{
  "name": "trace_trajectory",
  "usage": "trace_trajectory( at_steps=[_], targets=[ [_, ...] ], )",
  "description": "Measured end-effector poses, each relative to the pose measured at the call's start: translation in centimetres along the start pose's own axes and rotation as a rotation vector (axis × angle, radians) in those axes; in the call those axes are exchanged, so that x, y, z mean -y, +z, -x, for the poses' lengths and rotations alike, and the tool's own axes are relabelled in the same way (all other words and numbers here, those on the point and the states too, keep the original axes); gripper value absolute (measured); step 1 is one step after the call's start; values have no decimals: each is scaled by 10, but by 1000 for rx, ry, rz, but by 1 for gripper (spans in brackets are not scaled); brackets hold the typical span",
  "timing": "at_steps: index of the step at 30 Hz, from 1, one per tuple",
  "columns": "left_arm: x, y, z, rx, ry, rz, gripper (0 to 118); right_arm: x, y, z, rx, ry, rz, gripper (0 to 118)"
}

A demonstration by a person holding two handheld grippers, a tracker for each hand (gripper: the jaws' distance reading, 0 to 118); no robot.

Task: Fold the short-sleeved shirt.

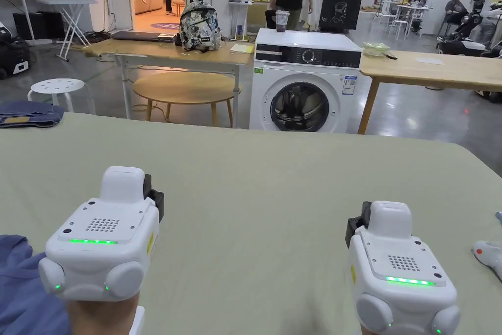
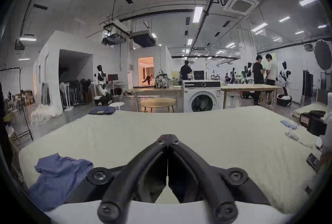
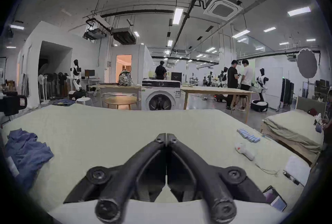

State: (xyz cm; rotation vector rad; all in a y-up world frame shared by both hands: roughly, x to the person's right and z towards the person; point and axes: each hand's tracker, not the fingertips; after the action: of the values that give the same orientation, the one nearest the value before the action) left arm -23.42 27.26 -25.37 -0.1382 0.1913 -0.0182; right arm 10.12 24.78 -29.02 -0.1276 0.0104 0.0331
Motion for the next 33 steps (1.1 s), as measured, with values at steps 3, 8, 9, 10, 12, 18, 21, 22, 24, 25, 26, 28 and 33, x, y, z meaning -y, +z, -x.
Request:
trace_trajectory(
  at_steps=[3,8,9,10,12,18,21,22,24,25,26,28,33],
  targets=[
    [1,3,4,32,-4,22,0,-1,1,4,-5,-2,6,0],
    [8,7,22,44,-33,75,0,-4,3,9,-12,-7,16,0],
    [11,6,29,32,-22,81,0,-4,3,12,-17,-7,16,0],
    [12,7,35,18,-15,91,0,-4,3,16,-24,-5,18,0],
    [13,12,48,-18,-14,86,0,-4,2,24,-37,2,22,0],
    [13,32,104,-116,-51,119,0,-6,-2,61,-117,3,32,0],
    [13,43,140,-180,-36,176,0,-6,-4,83,-166,11,37,0],
    [14,45,155,-195,-19,210,0,-6,-4,91,-182,12,40,0],
    [18,48,182,-223,17,272,0,-4,-4,107,-216,13,46,0],
    [21,50,194,-246,29,307,0,-3,-3,114,-231,18,50,0],
    [25,51,206,-273,40,318,0,-2,-3,122,-248,23,55,0],
    [31,51,230,-253,96,381,0,3,-5,136,-273,27,65,0],
    [58,32,283,-238,177,586,0,15,-7,160,-325,38,113,0]
  ],
)
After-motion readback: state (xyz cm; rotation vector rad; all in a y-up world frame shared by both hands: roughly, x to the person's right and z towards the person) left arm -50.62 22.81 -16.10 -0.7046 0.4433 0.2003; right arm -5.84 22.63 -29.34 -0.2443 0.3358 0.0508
